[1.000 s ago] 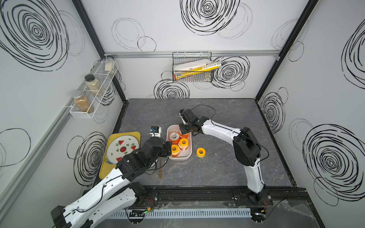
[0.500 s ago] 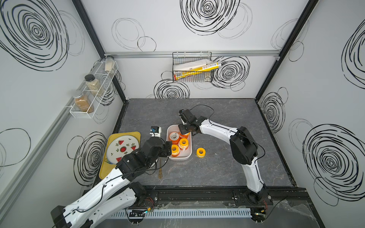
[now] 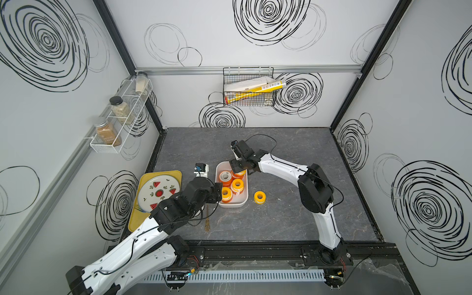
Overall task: Put the sealing tape into the storage box
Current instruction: Place the sealing tape in the storage box.
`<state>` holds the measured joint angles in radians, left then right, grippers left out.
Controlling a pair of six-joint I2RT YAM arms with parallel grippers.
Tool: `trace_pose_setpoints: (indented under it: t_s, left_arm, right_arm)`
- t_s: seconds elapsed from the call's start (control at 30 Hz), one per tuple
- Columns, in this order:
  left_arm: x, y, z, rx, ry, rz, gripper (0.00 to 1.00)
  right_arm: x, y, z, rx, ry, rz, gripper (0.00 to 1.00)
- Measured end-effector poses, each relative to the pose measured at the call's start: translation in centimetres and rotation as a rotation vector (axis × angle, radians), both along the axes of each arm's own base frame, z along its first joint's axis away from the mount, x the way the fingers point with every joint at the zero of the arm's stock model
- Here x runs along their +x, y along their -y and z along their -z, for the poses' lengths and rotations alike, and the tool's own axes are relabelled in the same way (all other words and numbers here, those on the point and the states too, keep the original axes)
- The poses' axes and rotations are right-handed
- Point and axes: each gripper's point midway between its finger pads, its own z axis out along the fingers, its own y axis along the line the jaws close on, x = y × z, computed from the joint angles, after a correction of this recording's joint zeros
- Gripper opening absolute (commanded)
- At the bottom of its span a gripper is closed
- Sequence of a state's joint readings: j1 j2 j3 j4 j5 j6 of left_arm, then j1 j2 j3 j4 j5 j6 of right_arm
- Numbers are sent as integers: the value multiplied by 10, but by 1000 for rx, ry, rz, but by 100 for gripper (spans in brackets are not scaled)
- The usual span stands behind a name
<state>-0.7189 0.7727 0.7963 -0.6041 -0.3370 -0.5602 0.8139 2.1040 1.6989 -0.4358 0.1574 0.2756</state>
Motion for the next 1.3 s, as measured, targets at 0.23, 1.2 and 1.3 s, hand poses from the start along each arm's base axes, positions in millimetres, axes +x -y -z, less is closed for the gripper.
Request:
trace_pose_setpoints:
  t_s: [0.23, 1.2, 1.3]
  left_arm:
    - [0, 0, 0, 1, -1, 0, 83]
    - [0, 1, 0, 1, -2, 4, 83]
    - [0, 1, 0, 1, -2, 5, 83]
  right_arm:
    - [-20, 22, -42, 45, 44, 4, 52]
    - [-47, 33, 14, 28, -57, -31, 25]
    - [-44, 29, 11, 33, -52, -32, 25]
